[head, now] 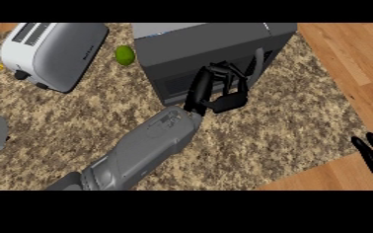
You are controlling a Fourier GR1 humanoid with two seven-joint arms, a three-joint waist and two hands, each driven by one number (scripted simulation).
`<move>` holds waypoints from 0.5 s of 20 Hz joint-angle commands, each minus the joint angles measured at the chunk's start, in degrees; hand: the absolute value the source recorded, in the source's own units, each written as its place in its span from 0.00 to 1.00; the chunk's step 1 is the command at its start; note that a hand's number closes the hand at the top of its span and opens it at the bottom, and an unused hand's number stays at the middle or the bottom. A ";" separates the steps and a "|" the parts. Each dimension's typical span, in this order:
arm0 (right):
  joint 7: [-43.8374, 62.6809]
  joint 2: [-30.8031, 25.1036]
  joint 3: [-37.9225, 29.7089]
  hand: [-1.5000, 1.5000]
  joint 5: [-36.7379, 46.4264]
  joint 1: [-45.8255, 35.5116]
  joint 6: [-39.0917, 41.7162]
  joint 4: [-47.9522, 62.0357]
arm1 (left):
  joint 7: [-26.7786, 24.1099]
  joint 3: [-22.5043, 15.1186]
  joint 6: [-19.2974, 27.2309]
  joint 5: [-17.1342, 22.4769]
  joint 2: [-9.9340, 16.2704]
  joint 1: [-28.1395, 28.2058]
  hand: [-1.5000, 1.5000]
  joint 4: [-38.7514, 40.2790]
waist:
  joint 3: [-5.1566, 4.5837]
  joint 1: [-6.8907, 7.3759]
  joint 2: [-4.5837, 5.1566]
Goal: Pick up the milk, place it into the microwave and close the microwave
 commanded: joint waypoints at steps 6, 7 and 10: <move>1.13 -1.85 0.30 0.00 -2.18 -0.93 1.77 -1.92 | -4.47 3.30 2.70 3.26 0.04 -2.41 1.00 5.96 | -0.08 -0.51 1.12; 0.68 -1.58 0.73 0.00 -2.28 -0.83 2.41 -1.98 | -4.05 3.51 2.66 3.76 0.04 -3.34 1.00 6.19 | 0.05 -0.69 0.93; 1.49 -2.40 0.90 0.00 -3.09 -0.86 2.81 -2.37 | -5.80 3.18 3.09 4.49 0.04 -3.01 1.00 6.24 | -0.03 -0.65 1.15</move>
